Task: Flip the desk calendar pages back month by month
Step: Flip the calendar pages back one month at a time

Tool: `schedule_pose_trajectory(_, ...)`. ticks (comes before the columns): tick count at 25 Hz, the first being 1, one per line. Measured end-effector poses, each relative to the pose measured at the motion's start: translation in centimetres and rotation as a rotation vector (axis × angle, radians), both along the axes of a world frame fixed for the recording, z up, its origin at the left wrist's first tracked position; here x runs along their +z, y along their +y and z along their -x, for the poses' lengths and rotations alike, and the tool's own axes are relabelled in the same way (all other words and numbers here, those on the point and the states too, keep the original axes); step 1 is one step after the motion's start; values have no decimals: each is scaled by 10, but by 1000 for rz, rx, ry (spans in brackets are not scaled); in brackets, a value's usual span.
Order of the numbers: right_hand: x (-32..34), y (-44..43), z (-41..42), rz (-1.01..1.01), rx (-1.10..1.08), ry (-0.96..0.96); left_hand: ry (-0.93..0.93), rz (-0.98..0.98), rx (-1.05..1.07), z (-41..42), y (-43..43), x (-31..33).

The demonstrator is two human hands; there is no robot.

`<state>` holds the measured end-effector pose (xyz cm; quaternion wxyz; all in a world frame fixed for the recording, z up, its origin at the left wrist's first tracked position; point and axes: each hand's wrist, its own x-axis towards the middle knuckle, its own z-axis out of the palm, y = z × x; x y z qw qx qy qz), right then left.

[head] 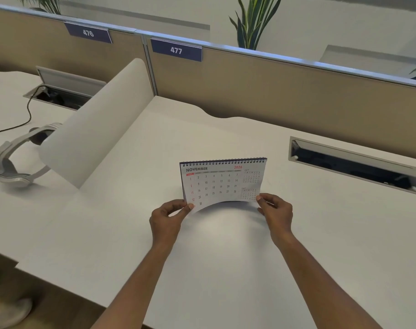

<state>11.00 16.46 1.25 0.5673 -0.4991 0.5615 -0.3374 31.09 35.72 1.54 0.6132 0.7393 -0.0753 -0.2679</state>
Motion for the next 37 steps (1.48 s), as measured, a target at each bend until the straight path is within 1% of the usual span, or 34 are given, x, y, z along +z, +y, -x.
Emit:
schedule_pose_trajectory(2,1,1,0,2,-3,6,21,16,14,0,1,0)
schedule_pose_trajectory(4,1,2,3,4,-8,-10,111,101,6,0,2,0)
schedule_pose_trajectory(6,2,2,6,10,-8,-31,159,172,0,1,4,1)
schedule_pose_trajectory(11,1,1,11,-5,-11,-109,247,238,-46,-1,12,0)
schedule_pose_trajectory(13,1,1,12,-43,-14,-161,286,249,-54,-4,16,1)
schedule_pose_trajectory(18,6,3,12,-176,-114,-324,333,285,-82,-3,22,3)
schedule_pose_trajectory(24,23,-1,24,-252,-52,-475,372,296,-90,-7,17,15)
schedule_pose_trajectory(30,47,-8,25,-211,79,-457,364,364,-34,-11,11,33)
schedule_pose_trajectory(33,52,-10,25,-175,102,-405,318,353,-27,-12,9,38)
schedule_pose_trajectory(37,54,-10,28,-128,127,-399,287,377,-26,-14,10,42)
